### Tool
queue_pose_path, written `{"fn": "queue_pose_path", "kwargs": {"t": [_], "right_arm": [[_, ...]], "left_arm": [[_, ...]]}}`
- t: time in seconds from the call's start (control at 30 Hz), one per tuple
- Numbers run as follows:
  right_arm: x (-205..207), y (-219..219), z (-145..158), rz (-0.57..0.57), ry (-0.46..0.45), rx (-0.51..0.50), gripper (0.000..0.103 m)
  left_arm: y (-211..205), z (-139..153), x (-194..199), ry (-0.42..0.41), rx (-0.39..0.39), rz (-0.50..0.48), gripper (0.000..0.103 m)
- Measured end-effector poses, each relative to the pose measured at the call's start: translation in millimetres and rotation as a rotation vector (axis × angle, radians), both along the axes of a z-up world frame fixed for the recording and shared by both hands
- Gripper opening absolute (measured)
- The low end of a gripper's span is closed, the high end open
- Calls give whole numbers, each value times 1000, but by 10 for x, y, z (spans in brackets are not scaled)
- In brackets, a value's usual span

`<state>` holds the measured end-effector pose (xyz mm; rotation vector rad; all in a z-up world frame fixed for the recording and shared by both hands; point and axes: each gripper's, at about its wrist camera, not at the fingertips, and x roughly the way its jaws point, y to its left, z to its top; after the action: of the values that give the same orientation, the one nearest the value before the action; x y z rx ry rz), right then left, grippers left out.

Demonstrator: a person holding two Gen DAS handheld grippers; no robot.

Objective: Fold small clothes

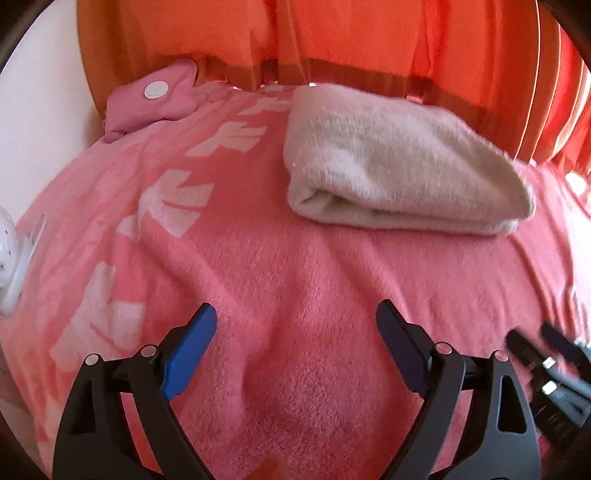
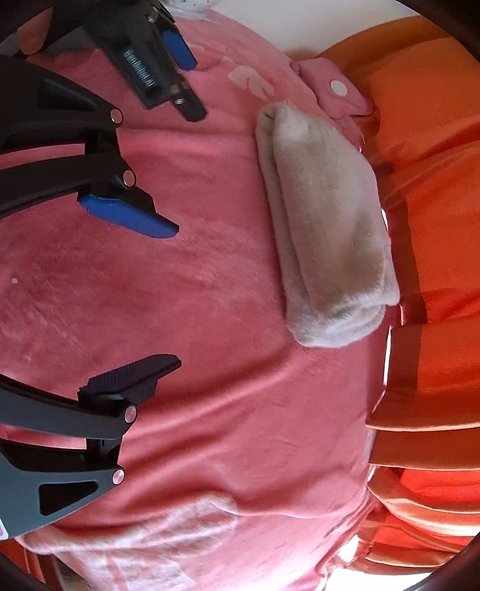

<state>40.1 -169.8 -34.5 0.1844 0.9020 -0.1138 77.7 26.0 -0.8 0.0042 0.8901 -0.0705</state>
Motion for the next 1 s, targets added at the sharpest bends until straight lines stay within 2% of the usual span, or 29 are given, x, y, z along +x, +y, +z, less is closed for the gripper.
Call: {"fn": "queue_pose_path", "kwargs": {"t": [0.07,0.13,0.3,0.67,0.73,0.83,0.97,1.0], "right_arm": [[17,67,-82,17,16,27,64],[-5,134,-103,12,-2,6,68],[-9,249,-132,12,-19,-53,71],[-30,128,-97,6,-16,3,71],[-48,39,-2,0,-35,54,71],[36,-231,275,-25,-88,81,71],[562,-685,635,-33,-112,147,72],[730,-777,671,-33,-101,171,75]], "left_arm": [[31,-19,8,6,-23,10,86],[31,-32,4,7,-26,12,86],[-91,-39,-55,-23,36,-24,86],[-54,-31,-60,-27,28,-14,86],[-4,1,-49,-15,-10,-25,86],[219,135,63,4,-141,-22,86],[490,369,562,30,-303,16,91],[500,398,668,35,-326,19,91]]}}
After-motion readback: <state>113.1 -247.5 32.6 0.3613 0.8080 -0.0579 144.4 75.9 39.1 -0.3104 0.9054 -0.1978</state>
